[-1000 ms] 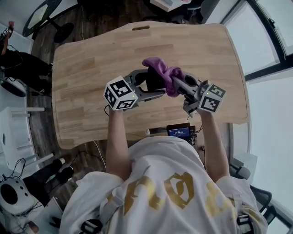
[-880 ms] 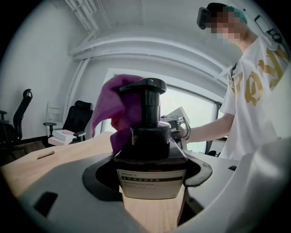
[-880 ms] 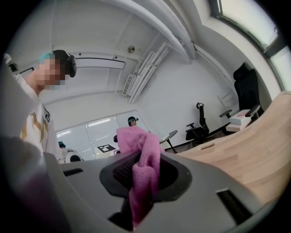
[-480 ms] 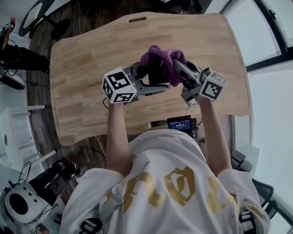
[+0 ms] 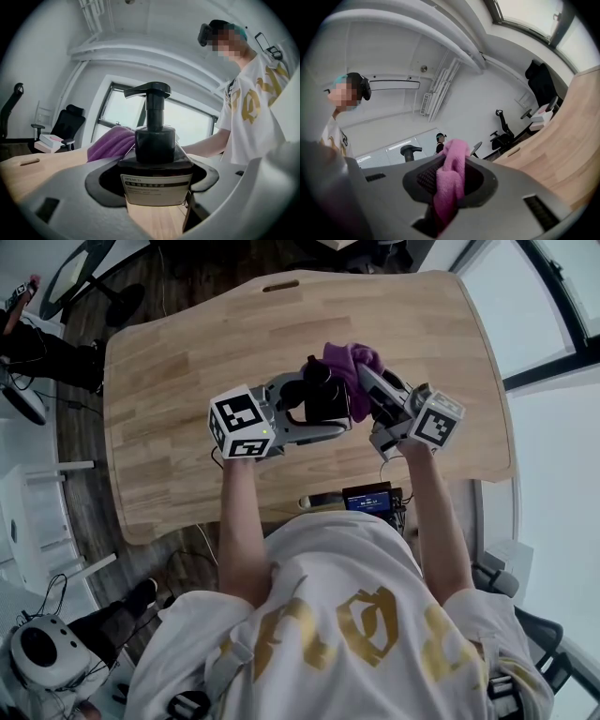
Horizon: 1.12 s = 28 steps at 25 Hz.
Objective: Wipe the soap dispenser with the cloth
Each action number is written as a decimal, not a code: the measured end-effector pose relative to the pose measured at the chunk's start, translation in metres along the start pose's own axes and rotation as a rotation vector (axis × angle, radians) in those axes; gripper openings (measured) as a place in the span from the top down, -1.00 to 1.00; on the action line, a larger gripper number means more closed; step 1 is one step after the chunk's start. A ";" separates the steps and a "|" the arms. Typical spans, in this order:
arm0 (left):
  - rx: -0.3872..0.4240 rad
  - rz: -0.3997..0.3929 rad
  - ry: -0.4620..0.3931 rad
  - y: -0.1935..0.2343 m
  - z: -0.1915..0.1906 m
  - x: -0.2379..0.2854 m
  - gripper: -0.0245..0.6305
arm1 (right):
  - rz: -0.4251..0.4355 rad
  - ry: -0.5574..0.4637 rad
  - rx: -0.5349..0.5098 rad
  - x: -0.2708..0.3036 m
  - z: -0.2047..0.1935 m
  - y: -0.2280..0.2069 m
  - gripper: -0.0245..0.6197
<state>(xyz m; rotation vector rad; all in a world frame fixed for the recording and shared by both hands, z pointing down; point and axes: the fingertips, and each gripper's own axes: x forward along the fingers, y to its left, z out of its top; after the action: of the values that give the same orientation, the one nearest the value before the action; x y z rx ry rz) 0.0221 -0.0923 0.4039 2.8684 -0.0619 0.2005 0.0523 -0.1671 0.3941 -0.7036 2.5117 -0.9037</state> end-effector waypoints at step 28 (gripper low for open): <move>-0.077 0.202 -0.133 0.038 -0.007 -0.037 -0.13 | 0.138 0.014 0.134 -0.013 -0.048 0.050 0.71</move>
<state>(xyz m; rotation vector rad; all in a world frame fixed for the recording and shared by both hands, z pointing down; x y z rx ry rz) -0.0182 -0.1262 0.4156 2.7924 -0.3779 0.0450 0.0223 -0.1036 0.3974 -0.4771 2.4496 -1.0185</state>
